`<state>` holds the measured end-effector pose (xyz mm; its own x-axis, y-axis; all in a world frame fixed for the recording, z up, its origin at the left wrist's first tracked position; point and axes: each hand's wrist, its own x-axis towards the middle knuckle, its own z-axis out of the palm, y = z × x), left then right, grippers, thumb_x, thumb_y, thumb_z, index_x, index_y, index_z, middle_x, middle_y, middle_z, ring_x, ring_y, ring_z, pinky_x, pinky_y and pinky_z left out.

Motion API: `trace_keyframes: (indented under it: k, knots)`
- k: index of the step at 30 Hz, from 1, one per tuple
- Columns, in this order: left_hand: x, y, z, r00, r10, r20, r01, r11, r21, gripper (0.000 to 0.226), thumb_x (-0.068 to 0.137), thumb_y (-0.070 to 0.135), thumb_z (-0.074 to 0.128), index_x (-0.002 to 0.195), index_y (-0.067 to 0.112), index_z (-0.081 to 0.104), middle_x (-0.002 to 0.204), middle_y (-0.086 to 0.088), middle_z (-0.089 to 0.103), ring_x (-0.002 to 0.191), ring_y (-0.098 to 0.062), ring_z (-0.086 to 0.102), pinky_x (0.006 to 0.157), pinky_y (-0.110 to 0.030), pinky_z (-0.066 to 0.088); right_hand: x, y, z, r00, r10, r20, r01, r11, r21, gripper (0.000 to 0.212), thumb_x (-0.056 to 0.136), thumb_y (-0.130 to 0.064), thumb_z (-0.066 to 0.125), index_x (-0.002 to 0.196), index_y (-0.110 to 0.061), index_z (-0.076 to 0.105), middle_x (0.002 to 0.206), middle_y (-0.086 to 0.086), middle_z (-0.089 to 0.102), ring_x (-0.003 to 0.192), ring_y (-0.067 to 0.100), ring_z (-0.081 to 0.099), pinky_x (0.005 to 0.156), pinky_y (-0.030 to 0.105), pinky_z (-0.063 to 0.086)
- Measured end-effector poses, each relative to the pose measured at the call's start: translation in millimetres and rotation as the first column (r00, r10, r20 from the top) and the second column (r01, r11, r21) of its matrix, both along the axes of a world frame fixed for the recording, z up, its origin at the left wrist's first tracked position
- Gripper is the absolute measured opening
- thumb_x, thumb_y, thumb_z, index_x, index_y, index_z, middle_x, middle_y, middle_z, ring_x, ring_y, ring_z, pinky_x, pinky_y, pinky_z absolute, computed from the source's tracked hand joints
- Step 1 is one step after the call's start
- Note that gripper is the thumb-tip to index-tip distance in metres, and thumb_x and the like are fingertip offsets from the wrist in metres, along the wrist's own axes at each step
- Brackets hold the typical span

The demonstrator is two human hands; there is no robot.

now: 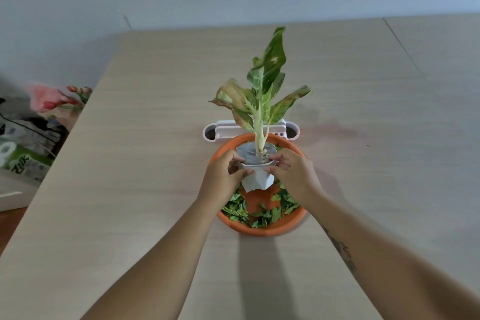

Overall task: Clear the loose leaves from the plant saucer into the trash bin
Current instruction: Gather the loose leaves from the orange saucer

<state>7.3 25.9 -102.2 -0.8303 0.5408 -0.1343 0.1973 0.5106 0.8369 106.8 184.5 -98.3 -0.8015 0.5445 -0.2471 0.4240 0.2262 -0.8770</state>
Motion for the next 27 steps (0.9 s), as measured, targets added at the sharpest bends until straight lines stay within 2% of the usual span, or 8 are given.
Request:
trace_keyframes:
  k: [8, 12, 15, 17, 20, 22, 25, 27]
  knots:
    - [16, -13, -17, 0.992, 0.009, -0.13, -0.012, 1.0, -0.027, 0.023, 0.077, 0.028, 0.079, 0.094, 0.021, 0.064, 0.095, 0.008, 0.069, 0.095, -0.012, 0.065, 0.082, -0.037, 0.054, 20, -19, -14, 1.0, 0.003, 0.005, -0.003, 0.987, 0.16, 0.018, 0.082, -0.021, 0.071, 0.1, -0.023, 0.066, 0.104, -0.007, 0.068, 0.103, 0.011, 0.062, 0.085, 0.033, 0.053]
    - [20, -18, -18, 0.983, -0.022, -0.183, 0.011, 0.998, -0.058, 0.026, 0.081, 0.029, 0.075, 0.104, 0.022, 0.064, 0.103, 0.003, 0.071, 0.098, -0.015, 0.065, 0.083, -0.038, 0.053, 24, -22, -17, 1.0, -0.004, 0.017, 0.002, 0.993, 0.114, 0.016, 0.084, -0.019, 0.067, 0.1, -0.023, 0.062, 0.1, 0.002, 0.067, 0.092, 0.021, 0.065, 0.074, 0.04, 0.057]
    - [22, -20, -18, 0.989, -0.022, -0.149, 0.01, 0.997, -0.081, 0.05, 0.08, 0.036, 0.075, 0.123, 0.024, 0.053, 0.123, 0.0, 0.062, 0.116, -0.017, 0.057, 0.09, -0.033, 0.048, 25, -21, -19, 1.0, 0.02, 0.013, -0.022, 0.986, 0.163, 0.039, 0.085, -0.024, 0.067, 0.121, -0.028, 0.052, 0.119, -0.002, 0.059, 0.105, 0.015, 0.057, 0.083, 0.035, 0.054]
    - [23, -22, -22, 0.988, -0.012, -0.154, -0.012, 0.988, -0.152, 0.069, 0.074, 0.045, 0.076, 0.131, 0.022, 0.043, 0.129, -0.001, 0.055, 0.121, -0.02, 0.049, 0.091, -0.035, 0.045, 25, -15, -20, 0.995, 0.039, 0.096, -0.068, 0.947, 0.315, 0.059, 0.083, -0.029, 0.069, 0.135, -0.023, 0.042, 0.133, 0.0, 0.05, 0.12, 0.02, 0.049, 0.092, 0.035, 0.048]
    - [23, -23, -32, 0.943, -0.203, -0.265, 0.051, 0.871, -0.489, 0.091, 0.07, 0.065, 0.067, 0.14, 0.017, 0.032, 0.149, -0.01, 0.037, 0.135, -0.032, 0.032, 0.108, -0.046, 0.034, 27, -5, -26, 0.908, 0.116, 0.404, -0.307, 0.838, 0.45, 0.087, 0.078, -0.039, 0.072, 0.147, -0.022, 0.023, 0.153, 0.006, 0.026, 0.142, 0.029, 0.022, 0.104, 0.047, 0.039]
    - [25, -24, -37, 0.924, -0.341, -0.171, 0.154, 0.744, -0.651, 0.105, 0.068, 0.072, 0.062, 0.148, 0.018, 0.02, 0.161, -0.013, 0.013, 0.146, -0.036, 0.013, 0.119, -0.049, 0.015, 29, -4, -35, 0.815, 0.18, 0.551, -0.467, 0.766, 0.441, 0.099, 0.072, -0.05, 0.073, 0.149, -0.023, 0.016, 0.158, 0.009, 0.013, 0.146, 0.032, 0.01, 0.111, 0.049, 0.031]
    - [28, -24, -44, 0.894, -0.438, -0.089, 0.222, 0.609, -0.762, 0.113, 0.065, 0.074, 0.063, 0.151, 0.019, 0.014, 0.161, -0.018, 0.008, 0.147, -0.037, 0.01, 0.12, -0.05, 0.005, 35, -9, -44, 0.729, 0.202, 0.654, -0.6, 0.649, 0.468, 0.099, 0.071, -0.056, 0.07, 0.148, -0.022, 0.019, 0.155, 0.012, 0.018, 0.144, 0.035, 0.015, 0.117, 0.046, 0.022]
    - [29, -22, -47, 0.874, -0.472, -0.116, 0.213, 0.587, -0.781, 0.101, 0.068, 0.068, 0.065, 0.146, 0.019, 0.026, 0.158, -0.019, 0.02, 0.144, -0.037, 0.019, 0.117, -0.049, 0.012, 38, -15, -46, 0.73, 0.21, 0.65, -0.618, 0.609, 0.498, 0.08, 0.075, -0.049, 0.069, 0.141, -0.021, 0.033, 0.145, 0.011, 0.032, 0.135, 0.033, 0.03, 0.111, 0.044, 0.031]
